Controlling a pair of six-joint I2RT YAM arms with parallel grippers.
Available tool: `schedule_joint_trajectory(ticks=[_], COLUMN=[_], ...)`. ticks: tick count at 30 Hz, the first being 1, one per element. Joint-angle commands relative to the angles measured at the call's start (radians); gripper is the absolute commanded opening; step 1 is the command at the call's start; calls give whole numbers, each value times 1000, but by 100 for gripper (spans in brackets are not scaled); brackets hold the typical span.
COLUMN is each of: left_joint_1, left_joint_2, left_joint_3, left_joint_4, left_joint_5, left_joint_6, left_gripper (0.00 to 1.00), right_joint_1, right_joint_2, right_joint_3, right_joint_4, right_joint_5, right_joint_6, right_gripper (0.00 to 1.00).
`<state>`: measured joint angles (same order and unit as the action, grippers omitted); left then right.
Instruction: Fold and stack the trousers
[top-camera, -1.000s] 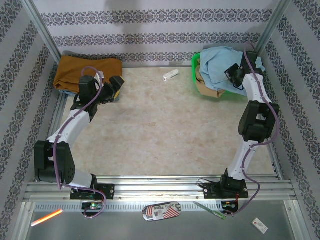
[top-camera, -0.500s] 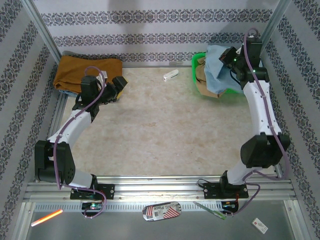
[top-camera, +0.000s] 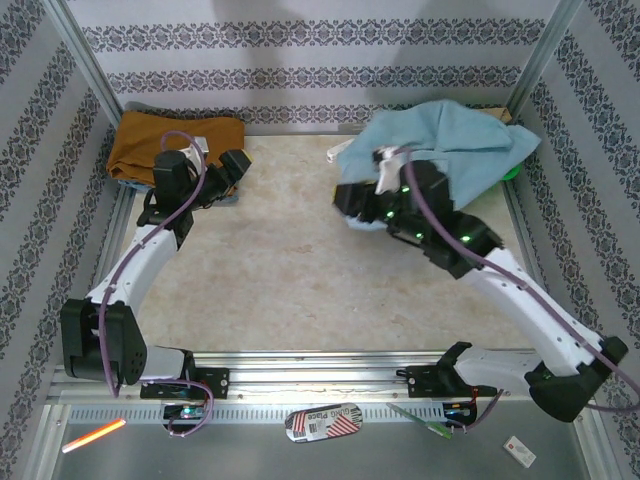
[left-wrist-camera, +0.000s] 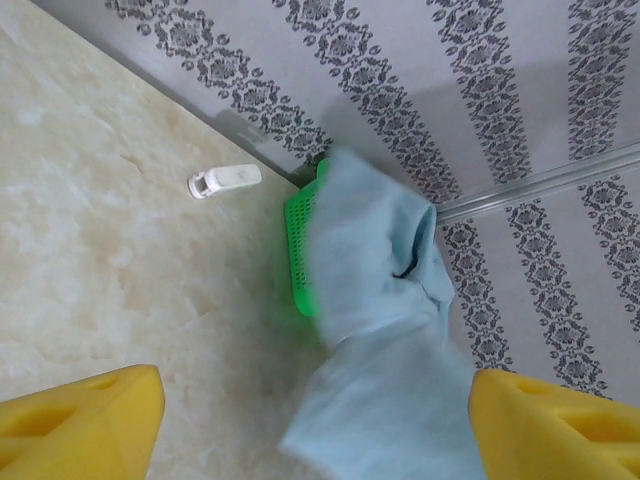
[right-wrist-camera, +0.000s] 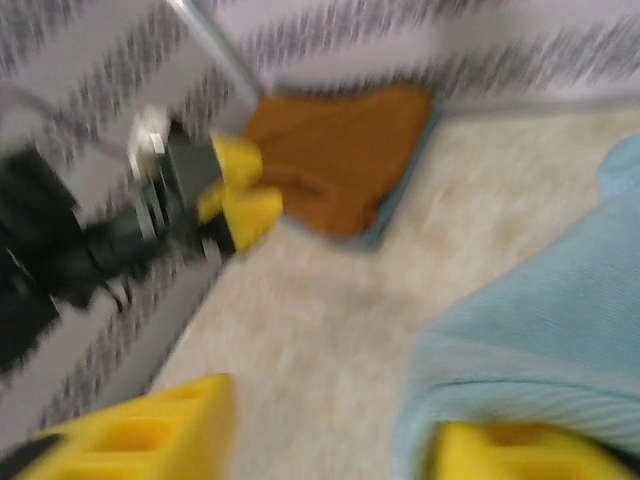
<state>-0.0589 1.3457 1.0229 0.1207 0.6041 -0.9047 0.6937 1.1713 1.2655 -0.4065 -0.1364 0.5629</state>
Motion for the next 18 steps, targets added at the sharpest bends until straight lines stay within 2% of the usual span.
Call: schedule_joint_trajectory(ticks=[1,3,5,9,11,14,16,18], left_joint_1=[-5,-13,-46,-211,-318,-459,-545,-634], left_joint_2=[-58,-82,-107,-123,-102,-28,46,138], left_joint_3=[23,32,50,84,99,142,193,272], left_joint_4=[-57,-100,-185,-331,-375,-413,-447,-505], left_joint_5=[-52,-74,-131,-304,-397,-471,-507,-552], left_joint_6=[60,89,148,290,342,408,458,521], left_gripper=[82,82,82,83,84,91,95,98], right_joint_1=[39,43,26,-100,-230,-394,-470,-514], right_joint_2=[22,-18,-89,-200,-238,-269,-287,-289], right_joint_3=[-78,-90,-103,-136,-166,-212,-239,-255], right_joint_4=[18,-51,-118,-194,-206,-196,-187,-193], right_joint_5=[-119,-51,100,249,234,141,88,86], right_joint_6=[19,-7,-38,-48,-28,15,34,34], right_gripper=[91,93,97,98,98,98,98,98])
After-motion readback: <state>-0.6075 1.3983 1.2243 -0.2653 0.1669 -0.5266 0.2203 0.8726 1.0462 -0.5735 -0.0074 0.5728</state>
